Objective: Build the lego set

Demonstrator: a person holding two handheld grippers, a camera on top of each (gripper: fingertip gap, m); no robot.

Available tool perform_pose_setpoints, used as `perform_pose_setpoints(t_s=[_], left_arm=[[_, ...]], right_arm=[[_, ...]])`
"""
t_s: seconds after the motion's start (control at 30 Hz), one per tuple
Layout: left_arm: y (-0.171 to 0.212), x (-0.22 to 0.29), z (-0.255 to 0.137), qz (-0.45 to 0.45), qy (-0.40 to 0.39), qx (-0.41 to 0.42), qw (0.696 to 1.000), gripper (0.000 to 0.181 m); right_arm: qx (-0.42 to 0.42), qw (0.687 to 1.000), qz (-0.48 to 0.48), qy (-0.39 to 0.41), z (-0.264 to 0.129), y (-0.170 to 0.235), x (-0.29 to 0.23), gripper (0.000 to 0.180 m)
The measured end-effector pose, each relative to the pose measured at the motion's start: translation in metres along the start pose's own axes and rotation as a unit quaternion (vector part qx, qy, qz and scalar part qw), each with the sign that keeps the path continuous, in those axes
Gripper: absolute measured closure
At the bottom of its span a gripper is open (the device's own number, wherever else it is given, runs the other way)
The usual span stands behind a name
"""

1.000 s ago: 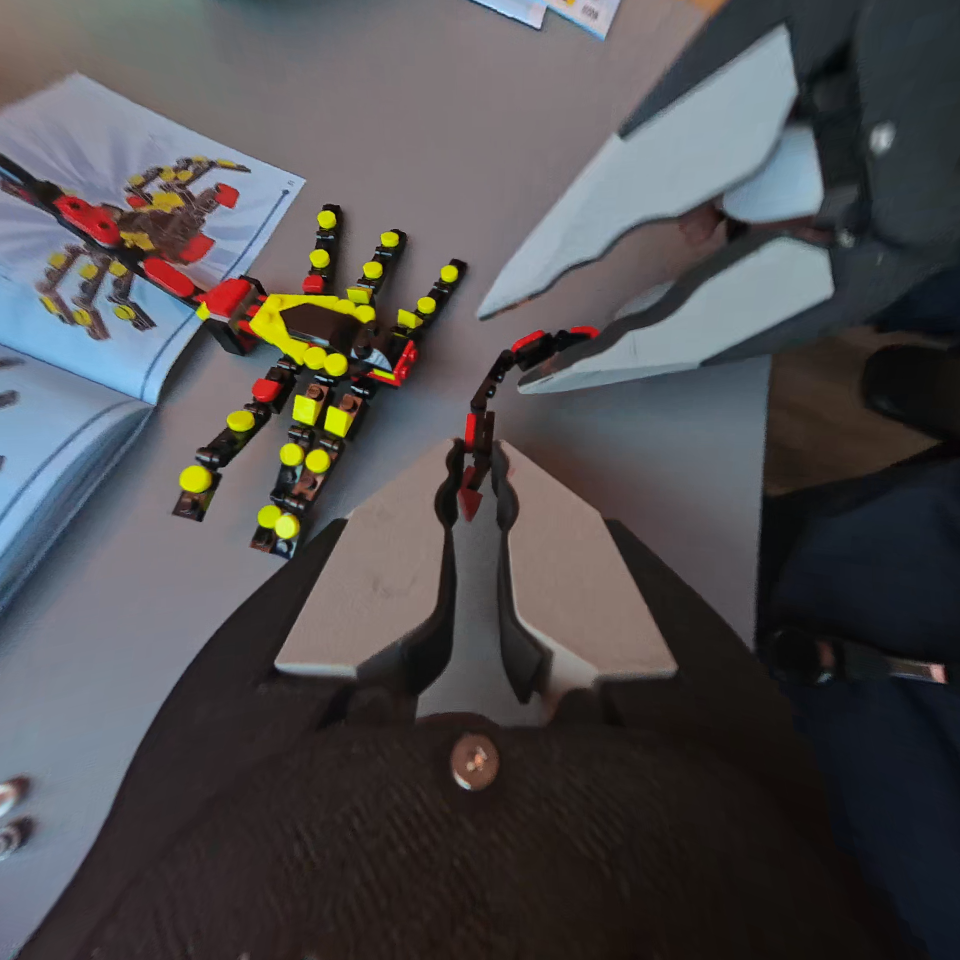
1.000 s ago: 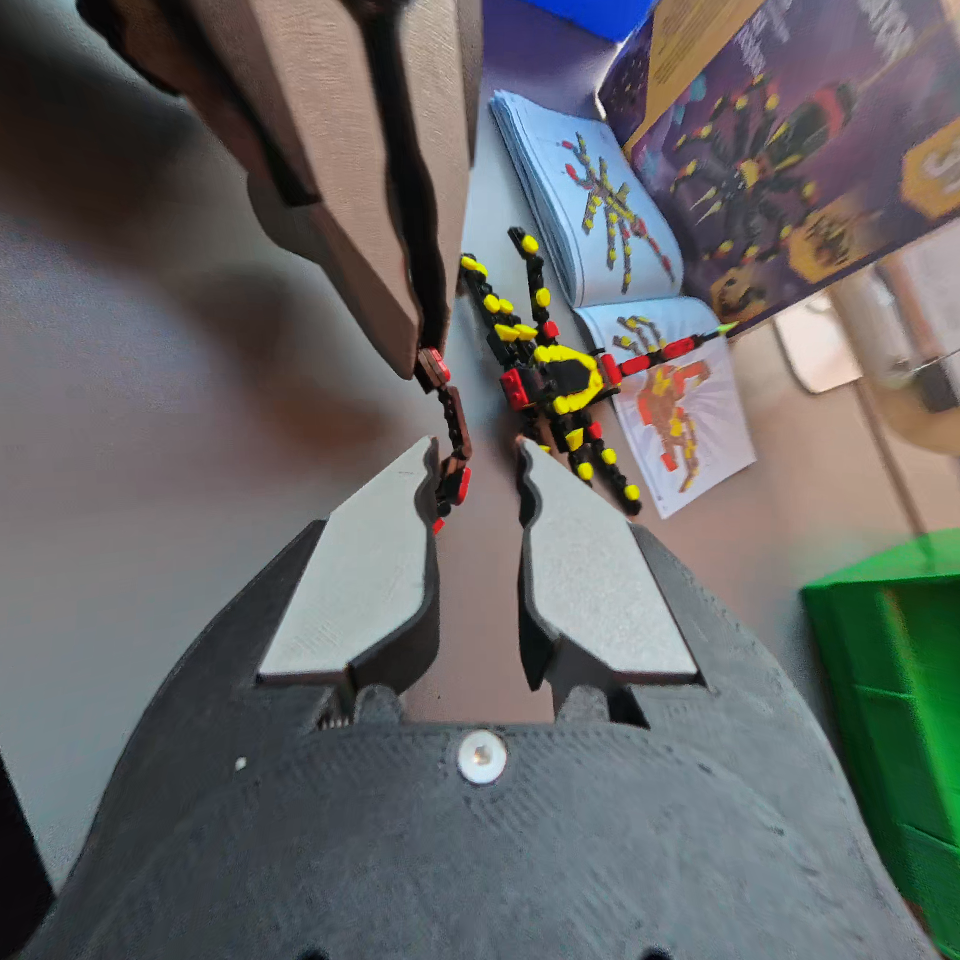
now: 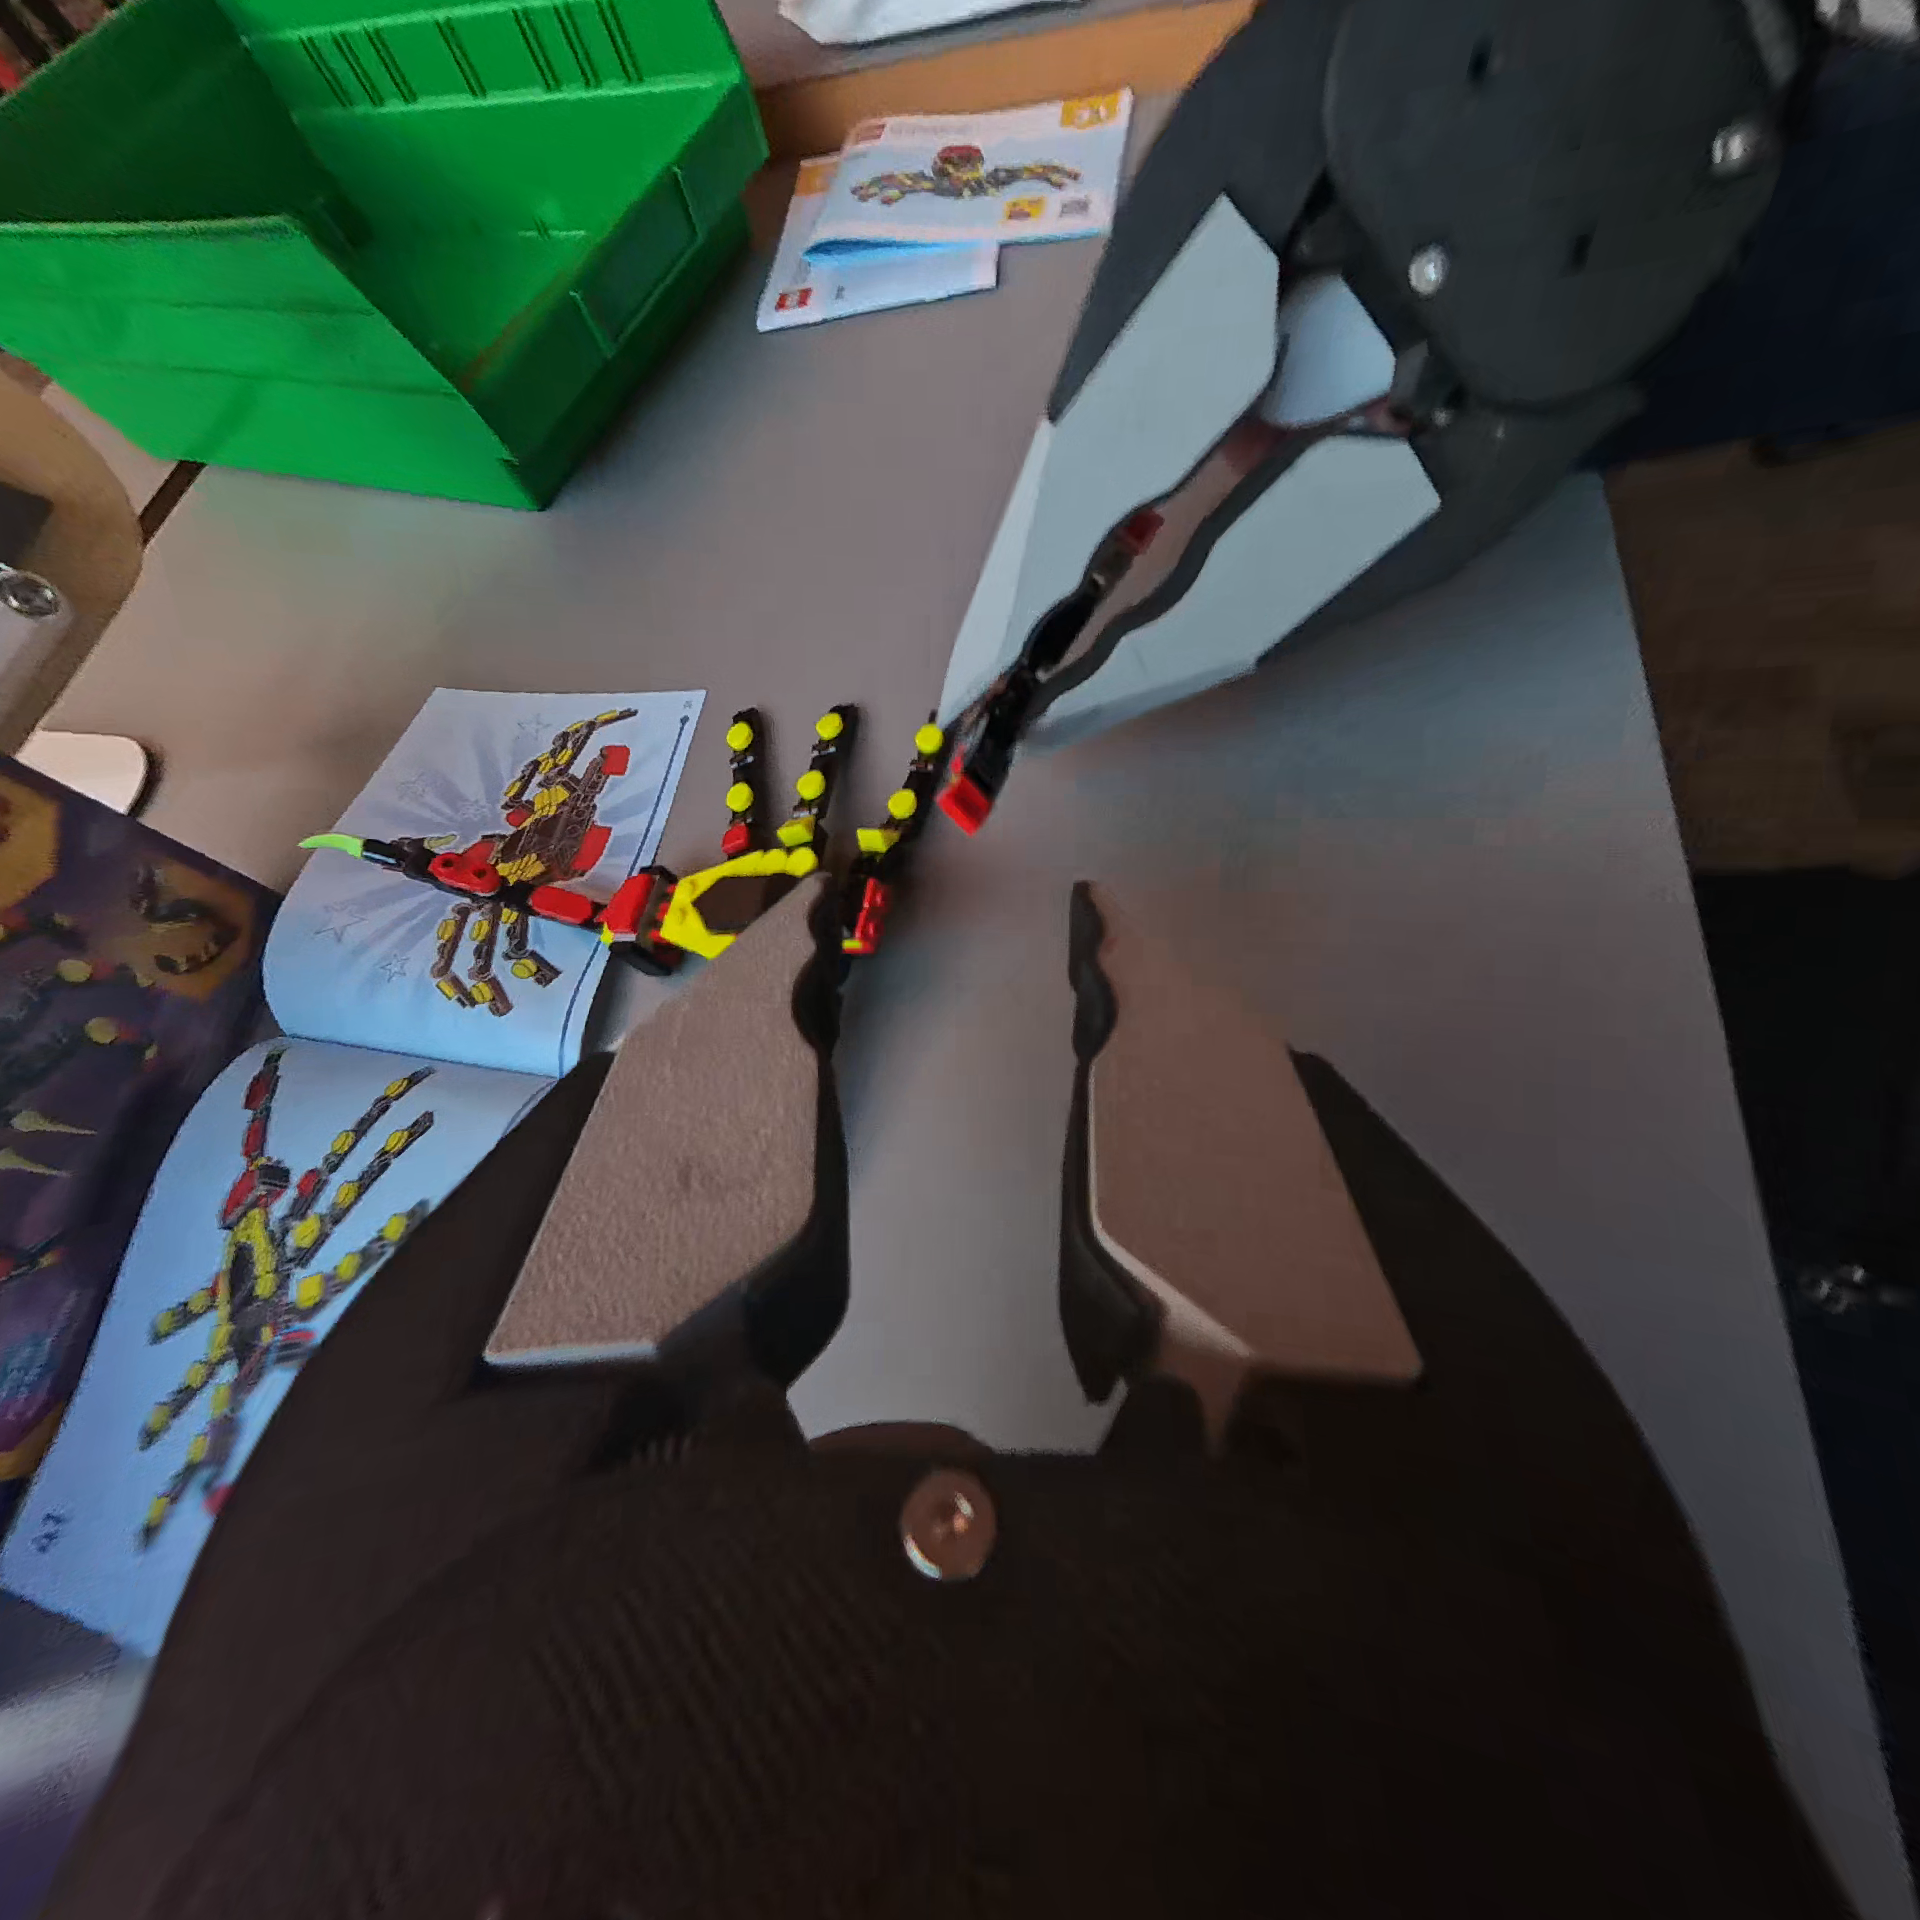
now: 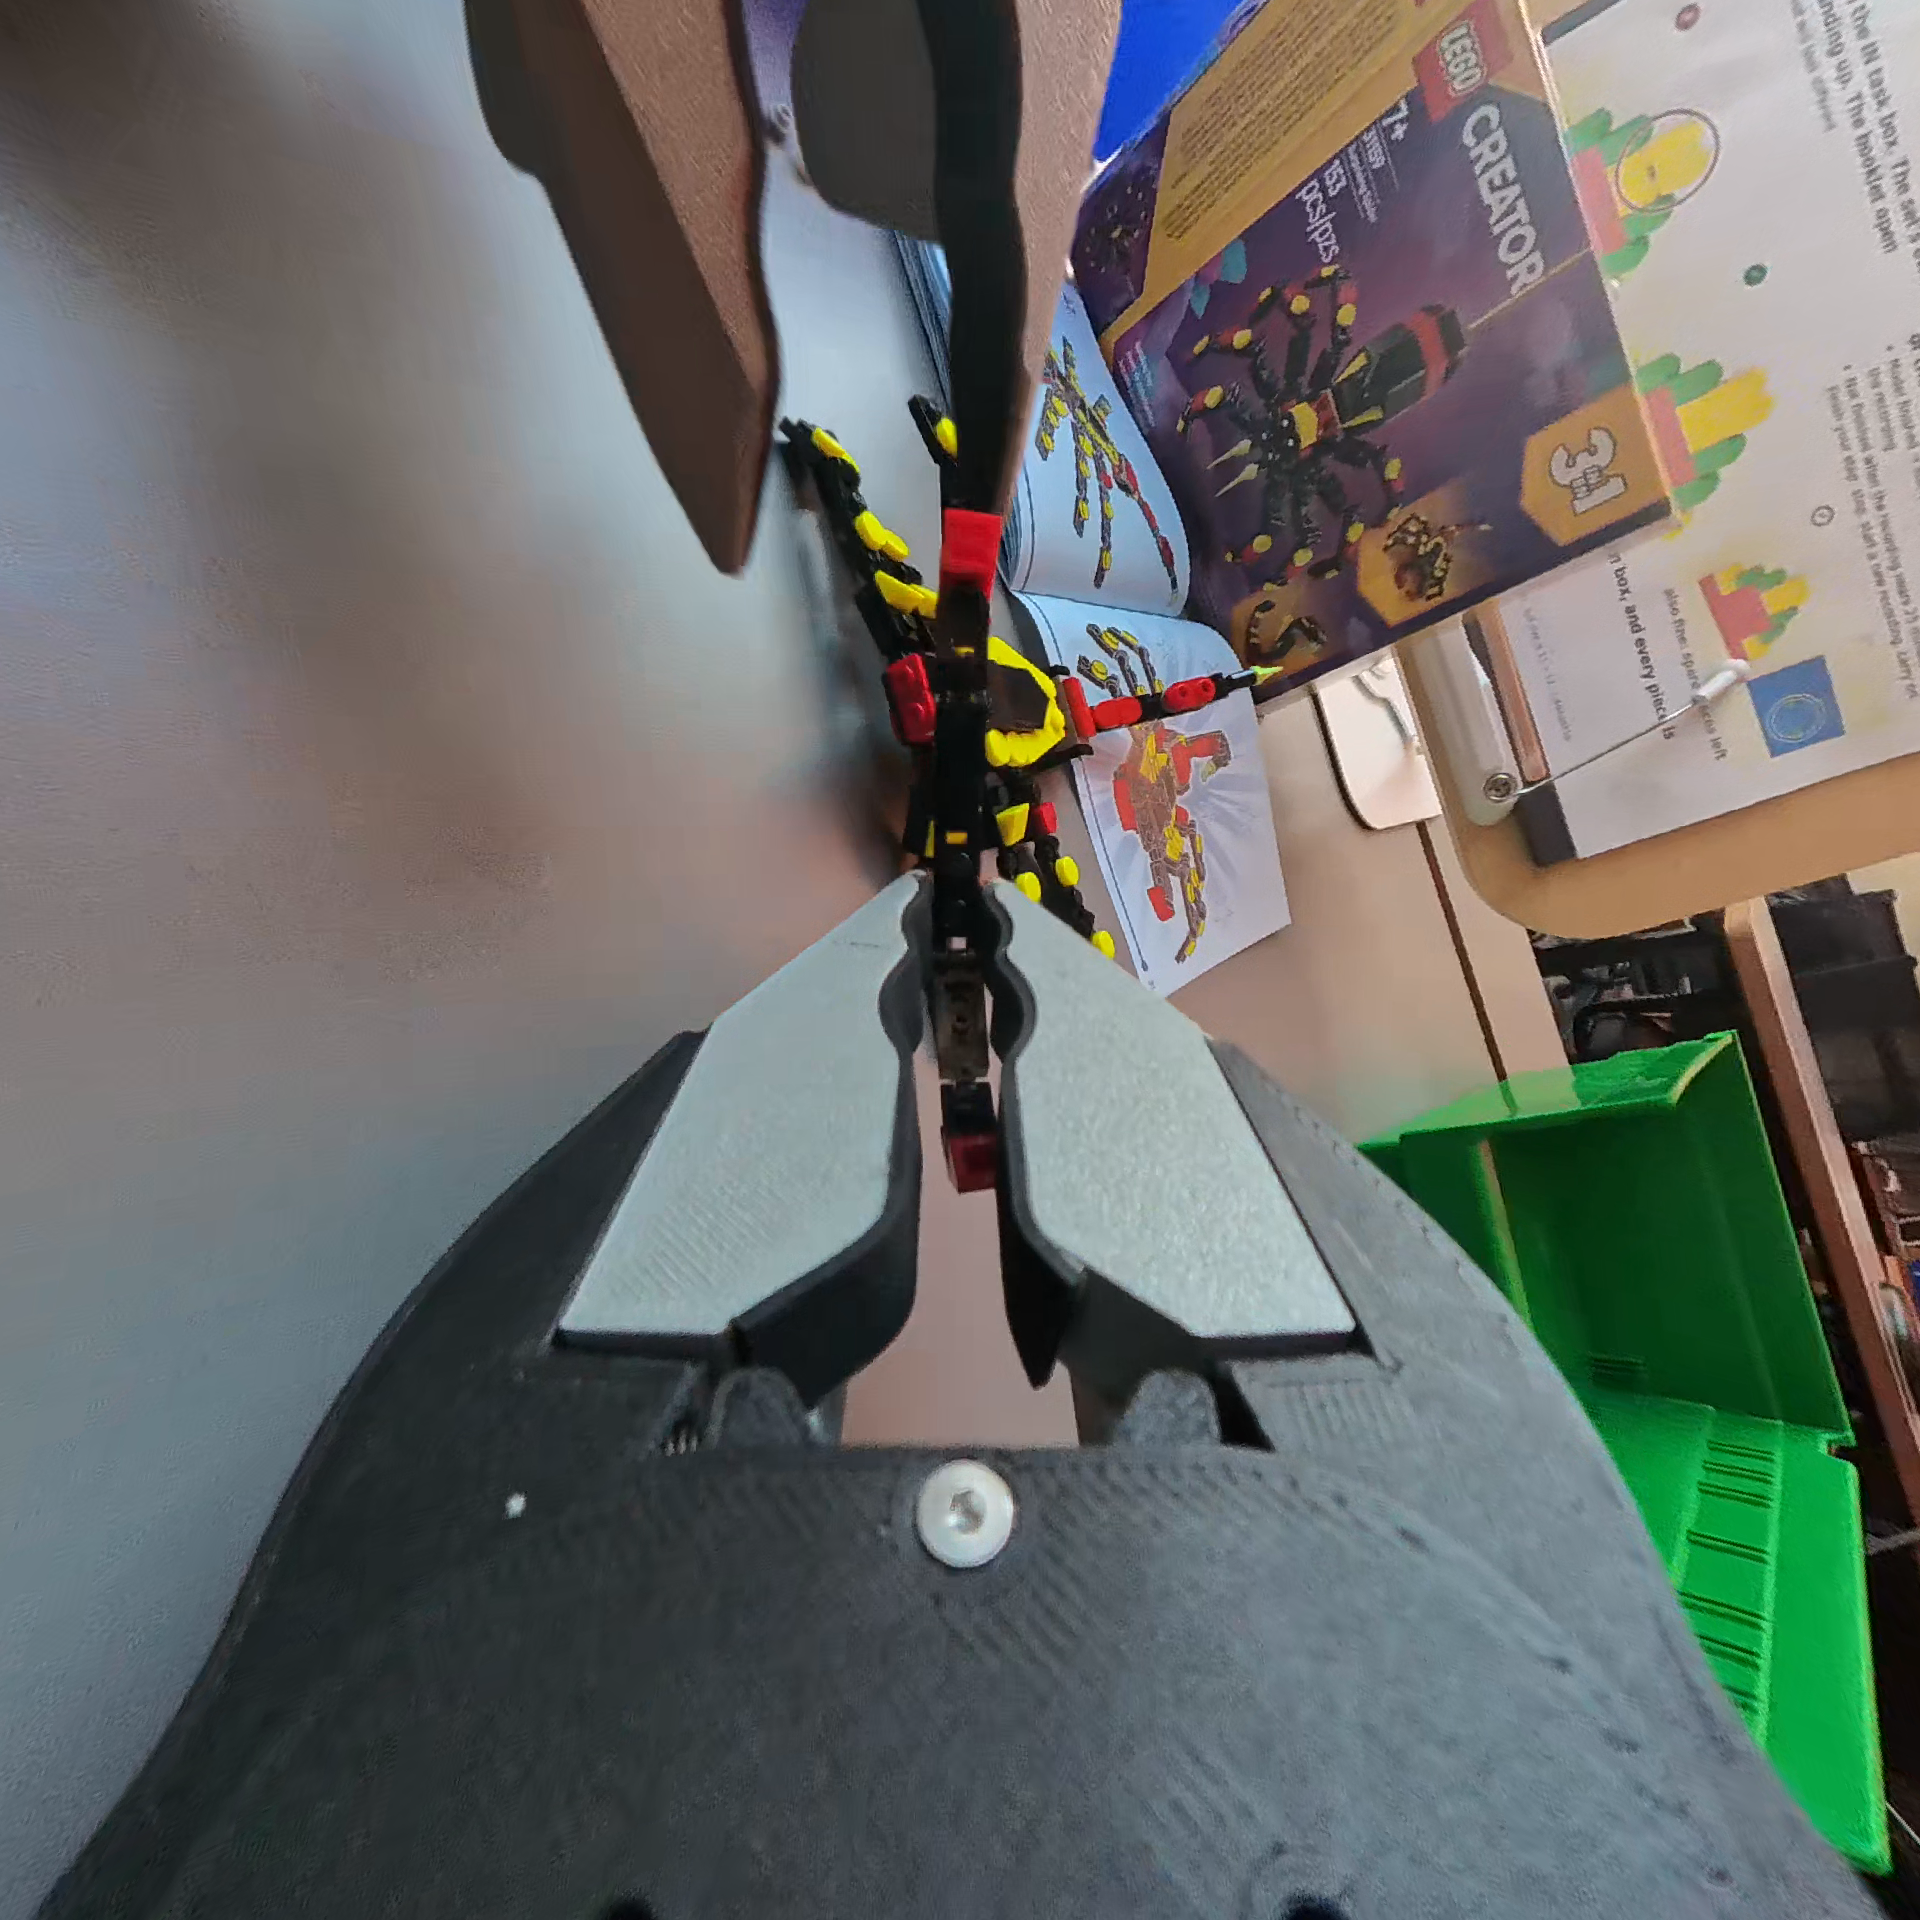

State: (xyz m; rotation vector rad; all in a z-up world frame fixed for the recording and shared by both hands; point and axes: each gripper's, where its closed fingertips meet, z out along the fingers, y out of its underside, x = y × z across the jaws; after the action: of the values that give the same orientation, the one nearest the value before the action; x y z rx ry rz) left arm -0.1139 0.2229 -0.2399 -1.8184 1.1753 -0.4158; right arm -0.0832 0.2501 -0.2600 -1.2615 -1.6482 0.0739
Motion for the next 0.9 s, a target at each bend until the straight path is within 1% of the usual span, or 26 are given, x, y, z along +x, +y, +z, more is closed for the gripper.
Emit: perform_pose_setpoints(t_s=[0.03,0.1,0.2,0.27,0.4,0.47,0.5,0.57,0.67,0.77,0.83,0.9], left_arm=[[-0.003,0.001,0.003,-0.031,0.002,0.01,0.999,0.142],[-0.007,0.006,0.007,-0.102,0.026,0.024,0.994,0.139],[-0.013,0.008,0.008,-0.165,0.042,0.054,0.984,0.151],[-0.015,0.002,0.005,-0.176,0.026,0.069,0.982,0.158],[-0.02,-0.001,0.003,-0.191,0.015,0.093,0.977,0.164],[-0.023,-0.007,0.0,-0.199,-0.002,0.113,0.973,0.169],[-0.023,-0.008,0.0,-0.203,-0.008,0.118,0.972,0.169],[-0.02,-0.011,0.0,-0.2,-0.025,0.111,0.973,0.168],[-0.018,-0.014,-0.001,-0.171,-0.061,0.103,0.978,0.168],[-0.018,-0.021,-0.003,-0.122,-0.126,0.081,0.981,0.172],[-0.02,-0.024,-0.005,-0.113,-0.153,0.082,0.978,0.173],[-0.021,-0.025,-0.007,-0.119,-0.159,0.086,0.976,0.172]], right_arm=[[0.0,1.0,-0.002,0.003,0.0,0.0,0.0,0.174],[-0.004,1.0,-0.012,0.021,0.001,-0.002,0.003,0.174],[-0.017,0.998,-0.028,0.053,0.001,-0.004,0.009,0.174],[-0.02,0.996,-0.04,0.073,0.0,-0.007,0.011,0.174],[-0.037,0.991,-0.067,0.108,-0.001,-0.013,0.014,0.174],[-0.045,0.988,-0.086,0.124,-0.001,-0.016,0.013,0.174],[-0.049,0.985,-0.094,0.133,-0.002,-0.017,0.013,0.174],[-0.06,0.981,-0.106,0.151,-0.002,-0.018,0.015,0.175],[-0.071,0.98,-0.105,0.156,-0.003,-0.02,0.014,0.175],[-0.098,0.971,-0.125,0.177,-0.003,-0.025,0.014,0.174],[-0.114,0.965,-0.132,0.194,-0.002,-0.027,0.017,0.174],[-0.116,0.967,-0.121,0.19,0.001,-0.027,0.017,0.174]])
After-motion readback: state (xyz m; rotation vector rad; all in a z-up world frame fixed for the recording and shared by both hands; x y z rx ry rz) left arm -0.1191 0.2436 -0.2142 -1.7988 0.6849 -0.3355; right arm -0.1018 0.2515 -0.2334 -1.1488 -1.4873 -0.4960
